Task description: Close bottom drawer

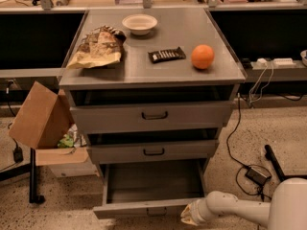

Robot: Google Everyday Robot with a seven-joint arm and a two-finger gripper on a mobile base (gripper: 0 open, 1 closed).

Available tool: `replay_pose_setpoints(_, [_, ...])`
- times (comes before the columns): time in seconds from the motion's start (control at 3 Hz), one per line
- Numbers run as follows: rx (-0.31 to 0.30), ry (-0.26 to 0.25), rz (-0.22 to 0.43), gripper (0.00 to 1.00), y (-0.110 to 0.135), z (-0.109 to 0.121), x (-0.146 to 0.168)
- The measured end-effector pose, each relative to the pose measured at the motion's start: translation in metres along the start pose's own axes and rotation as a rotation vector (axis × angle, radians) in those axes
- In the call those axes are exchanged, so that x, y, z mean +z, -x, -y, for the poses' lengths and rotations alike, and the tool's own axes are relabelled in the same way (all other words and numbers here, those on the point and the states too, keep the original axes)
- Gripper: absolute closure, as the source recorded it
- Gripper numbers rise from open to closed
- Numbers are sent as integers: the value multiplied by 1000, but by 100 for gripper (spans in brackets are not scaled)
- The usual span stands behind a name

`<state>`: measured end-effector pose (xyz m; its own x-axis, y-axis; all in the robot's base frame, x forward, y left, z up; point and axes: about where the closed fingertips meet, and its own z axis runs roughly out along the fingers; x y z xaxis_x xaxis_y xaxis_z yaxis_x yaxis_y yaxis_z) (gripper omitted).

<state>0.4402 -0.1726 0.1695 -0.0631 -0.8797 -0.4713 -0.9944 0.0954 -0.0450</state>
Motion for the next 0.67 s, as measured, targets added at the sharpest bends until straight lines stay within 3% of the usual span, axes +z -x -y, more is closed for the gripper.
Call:
replay_pose_setpoints(0.33, [43, -42, -20, 88, -2, 14, 2])
replay_pose_setpoints(0.67, [140, -110, -20, 100, -1, 35, 3])
